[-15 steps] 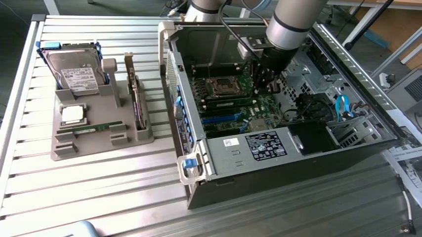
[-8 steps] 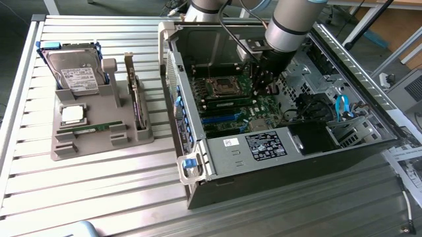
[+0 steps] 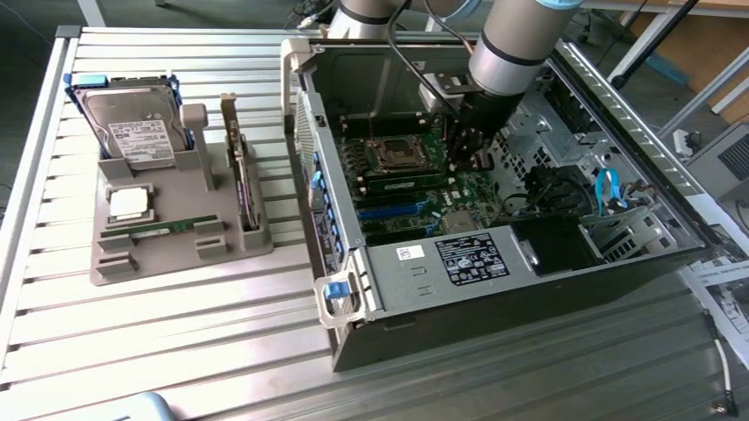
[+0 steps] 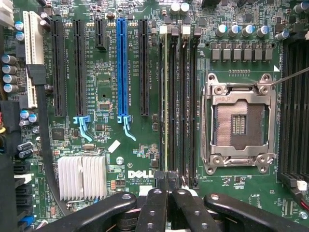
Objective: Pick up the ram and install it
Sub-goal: 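Press down the ram until it locks into place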
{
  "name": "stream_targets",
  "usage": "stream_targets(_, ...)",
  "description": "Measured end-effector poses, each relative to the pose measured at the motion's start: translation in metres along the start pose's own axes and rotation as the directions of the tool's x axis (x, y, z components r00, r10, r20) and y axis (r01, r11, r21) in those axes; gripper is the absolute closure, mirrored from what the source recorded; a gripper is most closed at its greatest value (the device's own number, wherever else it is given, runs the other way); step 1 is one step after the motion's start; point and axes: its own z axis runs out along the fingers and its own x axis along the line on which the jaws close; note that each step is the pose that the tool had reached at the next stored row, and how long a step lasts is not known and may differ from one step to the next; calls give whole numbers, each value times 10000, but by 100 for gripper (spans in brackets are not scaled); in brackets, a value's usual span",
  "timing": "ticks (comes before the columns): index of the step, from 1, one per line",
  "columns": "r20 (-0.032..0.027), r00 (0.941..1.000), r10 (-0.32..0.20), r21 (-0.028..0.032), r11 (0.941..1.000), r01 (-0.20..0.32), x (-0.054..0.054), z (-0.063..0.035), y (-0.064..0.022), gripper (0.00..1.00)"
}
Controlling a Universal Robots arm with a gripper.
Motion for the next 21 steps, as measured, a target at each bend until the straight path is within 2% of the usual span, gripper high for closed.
stream_targets(17,-5,10000,2,-1,10000,-2,5,62,2,89)
stream_targets(21,8,10000,1,7,10000,-1,6,48,1,89)
